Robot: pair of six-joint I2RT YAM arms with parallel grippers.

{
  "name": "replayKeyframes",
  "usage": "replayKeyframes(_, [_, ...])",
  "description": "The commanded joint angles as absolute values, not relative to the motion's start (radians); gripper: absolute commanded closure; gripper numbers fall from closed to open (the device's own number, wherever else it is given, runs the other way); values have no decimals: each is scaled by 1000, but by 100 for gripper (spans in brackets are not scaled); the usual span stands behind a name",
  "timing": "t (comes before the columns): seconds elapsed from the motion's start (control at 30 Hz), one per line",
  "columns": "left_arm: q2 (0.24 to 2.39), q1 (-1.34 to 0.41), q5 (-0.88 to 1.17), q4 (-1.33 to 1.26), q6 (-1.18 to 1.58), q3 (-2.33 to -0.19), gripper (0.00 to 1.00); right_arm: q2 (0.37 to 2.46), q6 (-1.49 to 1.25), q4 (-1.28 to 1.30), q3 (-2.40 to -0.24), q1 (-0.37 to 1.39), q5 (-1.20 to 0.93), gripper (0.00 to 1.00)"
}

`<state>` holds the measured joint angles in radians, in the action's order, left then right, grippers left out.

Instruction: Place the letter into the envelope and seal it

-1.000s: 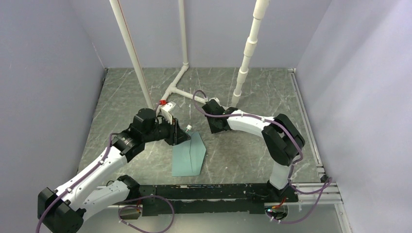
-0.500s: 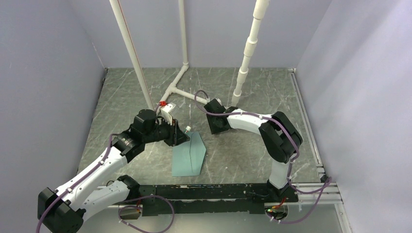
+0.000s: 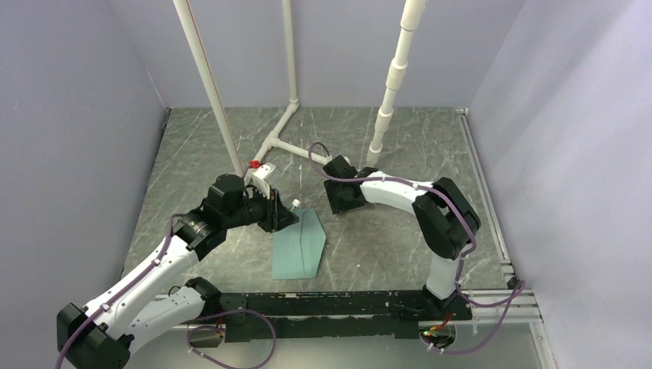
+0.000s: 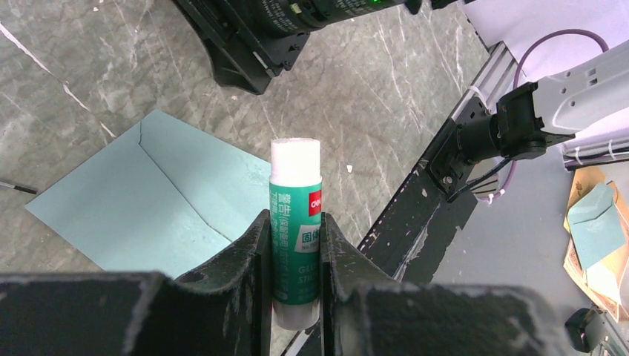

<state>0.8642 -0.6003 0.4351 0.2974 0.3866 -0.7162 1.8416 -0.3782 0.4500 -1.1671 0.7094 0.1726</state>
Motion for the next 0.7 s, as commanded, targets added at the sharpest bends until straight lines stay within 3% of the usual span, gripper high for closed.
replayKeyframes(0.0, [847, -604, 440, 256, 396, -745, 98, 1703, -389, 503, -1230, 707, 170, 43])
replayKeyframes(0.13, [851, -604, 466, 222, 399, -753, 98, 1538, -371, 492, -1212, 710, 127, 39])
replayKeyframes(0.3, [865, -604, 547, 136, 396, -757, 98, 1291, -375, 251, -1073, 722, -138, 36])
replayKeyframes(0.57, [867, -605, 574, 12, 423, -753, 98, 1048, -832, -311, -806, 736, -365, 25])
replayKeyframes(0.67, [861, -606, 586, -69, 451, -737, 97, 1052, -920, -340, -798, 760, -319, 24])
